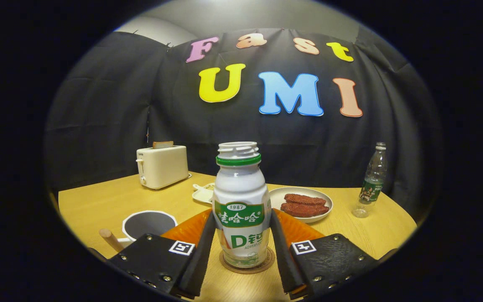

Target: Take the bottle from table, then pour the juice into the cup, finally place the bottle on the coaster

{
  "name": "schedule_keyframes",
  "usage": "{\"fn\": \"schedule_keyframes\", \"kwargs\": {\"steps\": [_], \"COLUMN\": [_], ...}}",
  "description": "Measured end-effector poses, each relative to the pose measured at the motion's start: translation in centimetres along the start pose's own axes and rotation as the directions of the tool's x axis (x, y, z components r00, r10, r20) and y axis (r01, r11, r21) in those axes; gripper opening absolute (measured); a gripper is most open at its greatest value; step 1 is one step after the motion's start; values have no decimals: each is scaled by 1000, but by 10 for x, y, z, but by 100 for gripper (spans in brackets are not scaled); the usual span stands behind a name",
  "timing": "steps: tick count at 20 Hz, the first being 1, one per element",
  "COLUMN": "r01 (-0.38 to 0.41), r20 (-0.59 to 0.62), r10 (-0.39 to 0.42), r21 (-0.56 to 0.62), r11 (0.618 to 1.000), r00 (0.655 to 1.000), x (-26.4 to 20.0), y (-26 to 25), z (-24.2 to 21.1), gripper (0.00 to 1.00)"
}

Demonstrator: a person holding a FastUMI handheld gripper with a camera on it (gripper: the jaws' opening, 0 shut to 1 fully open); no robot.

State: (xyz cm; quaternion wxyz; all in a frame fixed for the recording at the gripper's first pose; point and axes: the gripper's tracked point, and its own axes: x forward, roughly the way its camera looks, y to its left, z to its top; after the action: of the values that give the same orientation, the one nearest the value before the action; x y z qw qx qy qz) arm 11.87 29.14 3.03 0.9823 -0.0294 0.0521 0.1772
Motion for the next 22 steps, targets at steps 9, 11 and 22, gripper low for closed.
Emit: {"fn": "schedule_keyframes", "kwargs": {"steps": [9, 11, 22], "r01": [3, -3, 64], "r20": [10, 11, 213], "r10": [-3, 2, -58], "r21": [48, 40, -24], "r11": [999, 999, 998], "r00": [1000, 1000, 975], "x": [4, 6, -35], "y": [-9, -8, -11], "z": [-6, -7, 68], "gripper": [71, 74, 98]}}
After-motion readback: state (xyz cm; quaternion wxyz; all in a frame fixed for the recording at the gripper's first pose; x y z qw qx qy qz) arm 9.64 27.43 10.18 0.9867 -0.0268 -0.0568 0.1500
